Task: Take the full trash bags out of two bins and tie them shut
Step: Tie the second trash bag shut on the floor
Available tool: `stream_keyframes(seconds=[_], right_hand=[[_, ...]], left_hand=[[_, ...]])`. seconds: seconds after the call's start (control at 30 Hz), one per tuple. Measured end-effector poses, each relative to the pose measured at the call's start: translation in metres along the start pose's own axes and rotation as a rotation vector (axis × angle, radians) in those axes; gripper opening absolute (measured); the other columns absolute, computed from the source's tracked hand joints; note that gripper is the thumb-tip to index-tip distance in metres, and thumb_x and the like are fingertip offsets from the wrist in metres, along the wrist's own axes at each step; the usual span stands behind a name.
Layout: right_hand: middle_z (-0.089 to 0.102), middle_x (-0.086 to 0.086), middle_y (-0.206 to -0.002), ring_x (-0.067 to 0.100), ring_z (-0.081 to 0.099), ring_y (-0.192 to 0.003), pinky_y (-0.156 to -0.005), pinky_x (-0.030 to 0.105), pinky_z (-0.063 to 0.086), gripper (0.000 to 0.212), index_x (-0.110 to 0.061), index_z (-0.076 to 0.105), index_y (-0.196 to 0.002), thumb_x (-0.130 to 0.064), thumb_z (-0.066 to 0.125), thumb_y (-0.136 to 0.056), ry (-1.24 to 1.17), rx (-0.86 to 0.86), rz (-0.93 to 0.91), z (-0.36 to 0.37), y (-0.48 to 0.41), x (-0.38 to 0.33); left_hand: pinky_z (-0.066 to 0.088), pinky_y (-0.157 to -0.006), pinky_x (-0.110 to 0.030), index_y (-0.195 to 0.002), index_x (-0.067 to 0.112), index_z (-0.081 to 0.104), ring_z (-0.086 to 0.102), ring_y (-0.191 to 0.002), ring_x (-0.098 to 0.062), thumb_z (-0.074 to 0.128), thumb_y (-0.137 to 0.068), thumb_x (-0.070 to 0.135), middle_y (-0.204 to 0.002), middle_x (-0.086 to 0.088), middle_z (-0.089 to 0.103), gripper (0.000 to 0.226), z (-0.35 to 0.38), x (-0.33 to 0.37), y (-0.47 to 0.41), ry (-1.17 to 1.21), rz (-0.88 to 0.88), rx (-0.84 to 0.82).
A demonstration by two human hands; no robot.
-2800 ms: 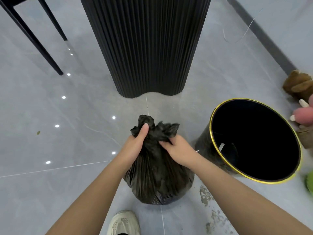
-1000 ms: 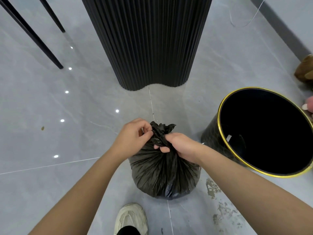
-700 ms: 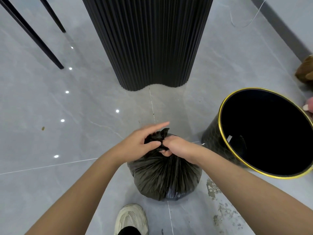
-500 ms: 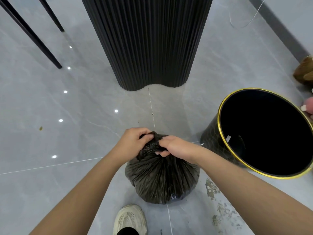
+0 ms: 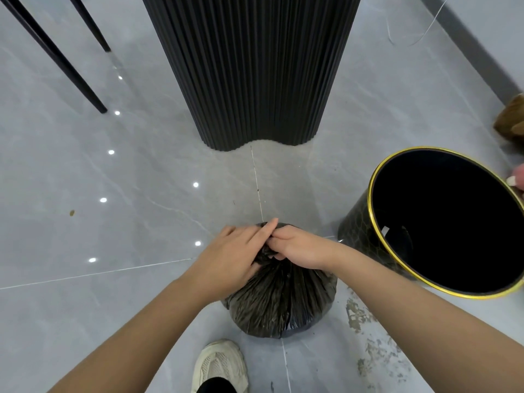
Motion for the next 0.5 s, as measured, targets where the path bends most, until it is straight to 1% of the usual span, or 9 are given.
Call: stream_keyframes(seconds=[0.07,0.13,0.2,0.27,0.33,0.37,0.43,0.47,0.5], right_hand=[[0.058,0.004,-0.09,0.013,0.052,-0.086,-0.087,0.029,0.048,0.028,-0.008,0.061,-0.096,-0.017,0.036,-0.103,-0.017,-0.014,0.002,-0.002,0.001,0.0],[0.053,-0.003,-0.074,0.008,0.047,-0.071,-0.073,0.022,0.045,0.031,-0.015,0.057,-0.08,-0.019,0.037,-0.103,-0.011,-0.016,-0.026,-0.006,0.004,-0.001],[0.048,-0.008,-0.066,0.003,0.042,-0.06,-0.062,0.017,0.036,0.031,-0.016,0.054,-0.075,-0.017,0.038,-0.102,0.045,-0.022,-0.085,-0.008,0.007,-0.006],[0.053,-0.008,-0.07,0.003,0.046,-0.062,-0.063,0.018,0.038,0.025,-0.012,0.057,-0.081,-0.018,0.042,-0.101,0.128,-0.035,-0.127,-0.007,0.008,-0.009],[0.057,-0.004,-0.082,0.008,0.051,-0.076,-0.072,0.022,0.04,0.018,-0.009,0.059,-0.091,-0.021,0.047,-0.098,0.295,-0.018,-0.182,-0.006,0.007,-0.007],[0.056,-0.002,-0.087,0.012,0.051,-0.083,-0.078,0.025,0.04,0.018,-0.011,0.058,-0.091,-0.024,0.048,-0.098,0.408,0.015,-0.212,-0.005,0.005,-0.005],[0.056,0.0,-0.088,0.019,0.051,-0.089,-0.084,0.035,0.041,0.02,-0.016,0.057,-0.087,-0.027,0.045,-0.098,0.512,0.082,-0.219,-0.003,0.0,0.002],[0.057,0.001,-0.086,0.019,0.052,-0.087,-0.083,0.035,0.041,0.021,-0.016,0.057,-0.085,-0.026,0.044,-0.098,0.479,0.099,-0.203,-0.002,-0.001,0.005],[0.057,0.001,-0.082,0.016,0.052,-0.083,-0.079,0.031,0.04,0.022,-0.016,0.056,-0.083,-0.023,0.043,-0.099,0.399,0.102,-0.183,-0.002,-0.001,0.007]], left_hand=[[0.047,-0.084,-0.034,-0.134,0.018,0.045,0.059,-0.099,-0.022,0.04,-0.083,0.015,-0.116,0.0,0.061,0.051,0.001,-0.009,-0.004,0.102,-0.073,0.008],[0.048,-0.073,-0.035,-0.111,0.023,0.056,0.061,-0.087,-0.021,0.034,-0.081,0.018,-0.102,0.003,0.064,0.037,-0.006,-0.017,-0.006,0.169,-0.116,0.01],[0.046,-0.066,-0.035,-0.09,0.023,0.058,0.057,-0.074,-0.016,0.032,-0.08,0.025,-0.081,0.005,0.062,0.028,-0.008,-0.021,-0.009,0.265,-0.208,-0.065],[0.038,-0.058,-0.035,-0.068,0.015,0.054,0.048,-0.058,-0.016,0.034,-0.082,0.024,-0.061,0.001,0.053,0.025,-0.007,-0.024,-0.011,0.58,-0.426,-0.123],[0.029,-0.049,-0.029,-0.054,0.013,0.042,0.034,-0.044,-0.018,0.04,-0.083,0.015,-0.049,-0.004,0.039,0.029,-0.003,-0.028,-0.01,0.974,-0.712,-0.176],[0.026,-0.046,-0.026,-0.052,0.014,0.038,0.027,-0.04,-0.017,0.041,-0.084,0.014,-0.045,-0.003,0.032,0.032,0.0,-0.028,-0.007,1.151,-0.814,-0.218],[0.024,-0.046,-0.025,-0.052,0.016,0.039,0.019,-0.038,-0.015,0.04,-0.088,0.019,-0.045,0.0,0.027,0.036,0.005,-0.021,-0.005,1.489,-0.876,-0.259],[0.027,-0.045,-0.025,-0.057,0.014,0.046,0.021,-0.036,-0.013,0.039,-0.092,0.022,-0.047,-0.001,0.032,0.036,0.006,-0.015,-0.004,1.655,-0.872,-0.225],[0.033,-0.044,-0.025,-0.067,0.011,0.054,0.026,-0.035,-0.012,0.039,-0.095,0.025,-0.052,-0.003,0.045,0.034,0.006,-0.011,-0.004,1.79,-0.85,-0.145]])
Point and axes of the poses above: each hand's wrist, its own y-axis away from the middle knuckle, its own z-axis out of the palm, x = y × z, the point moved 5 cm from there along -y, towards the middle knuckle
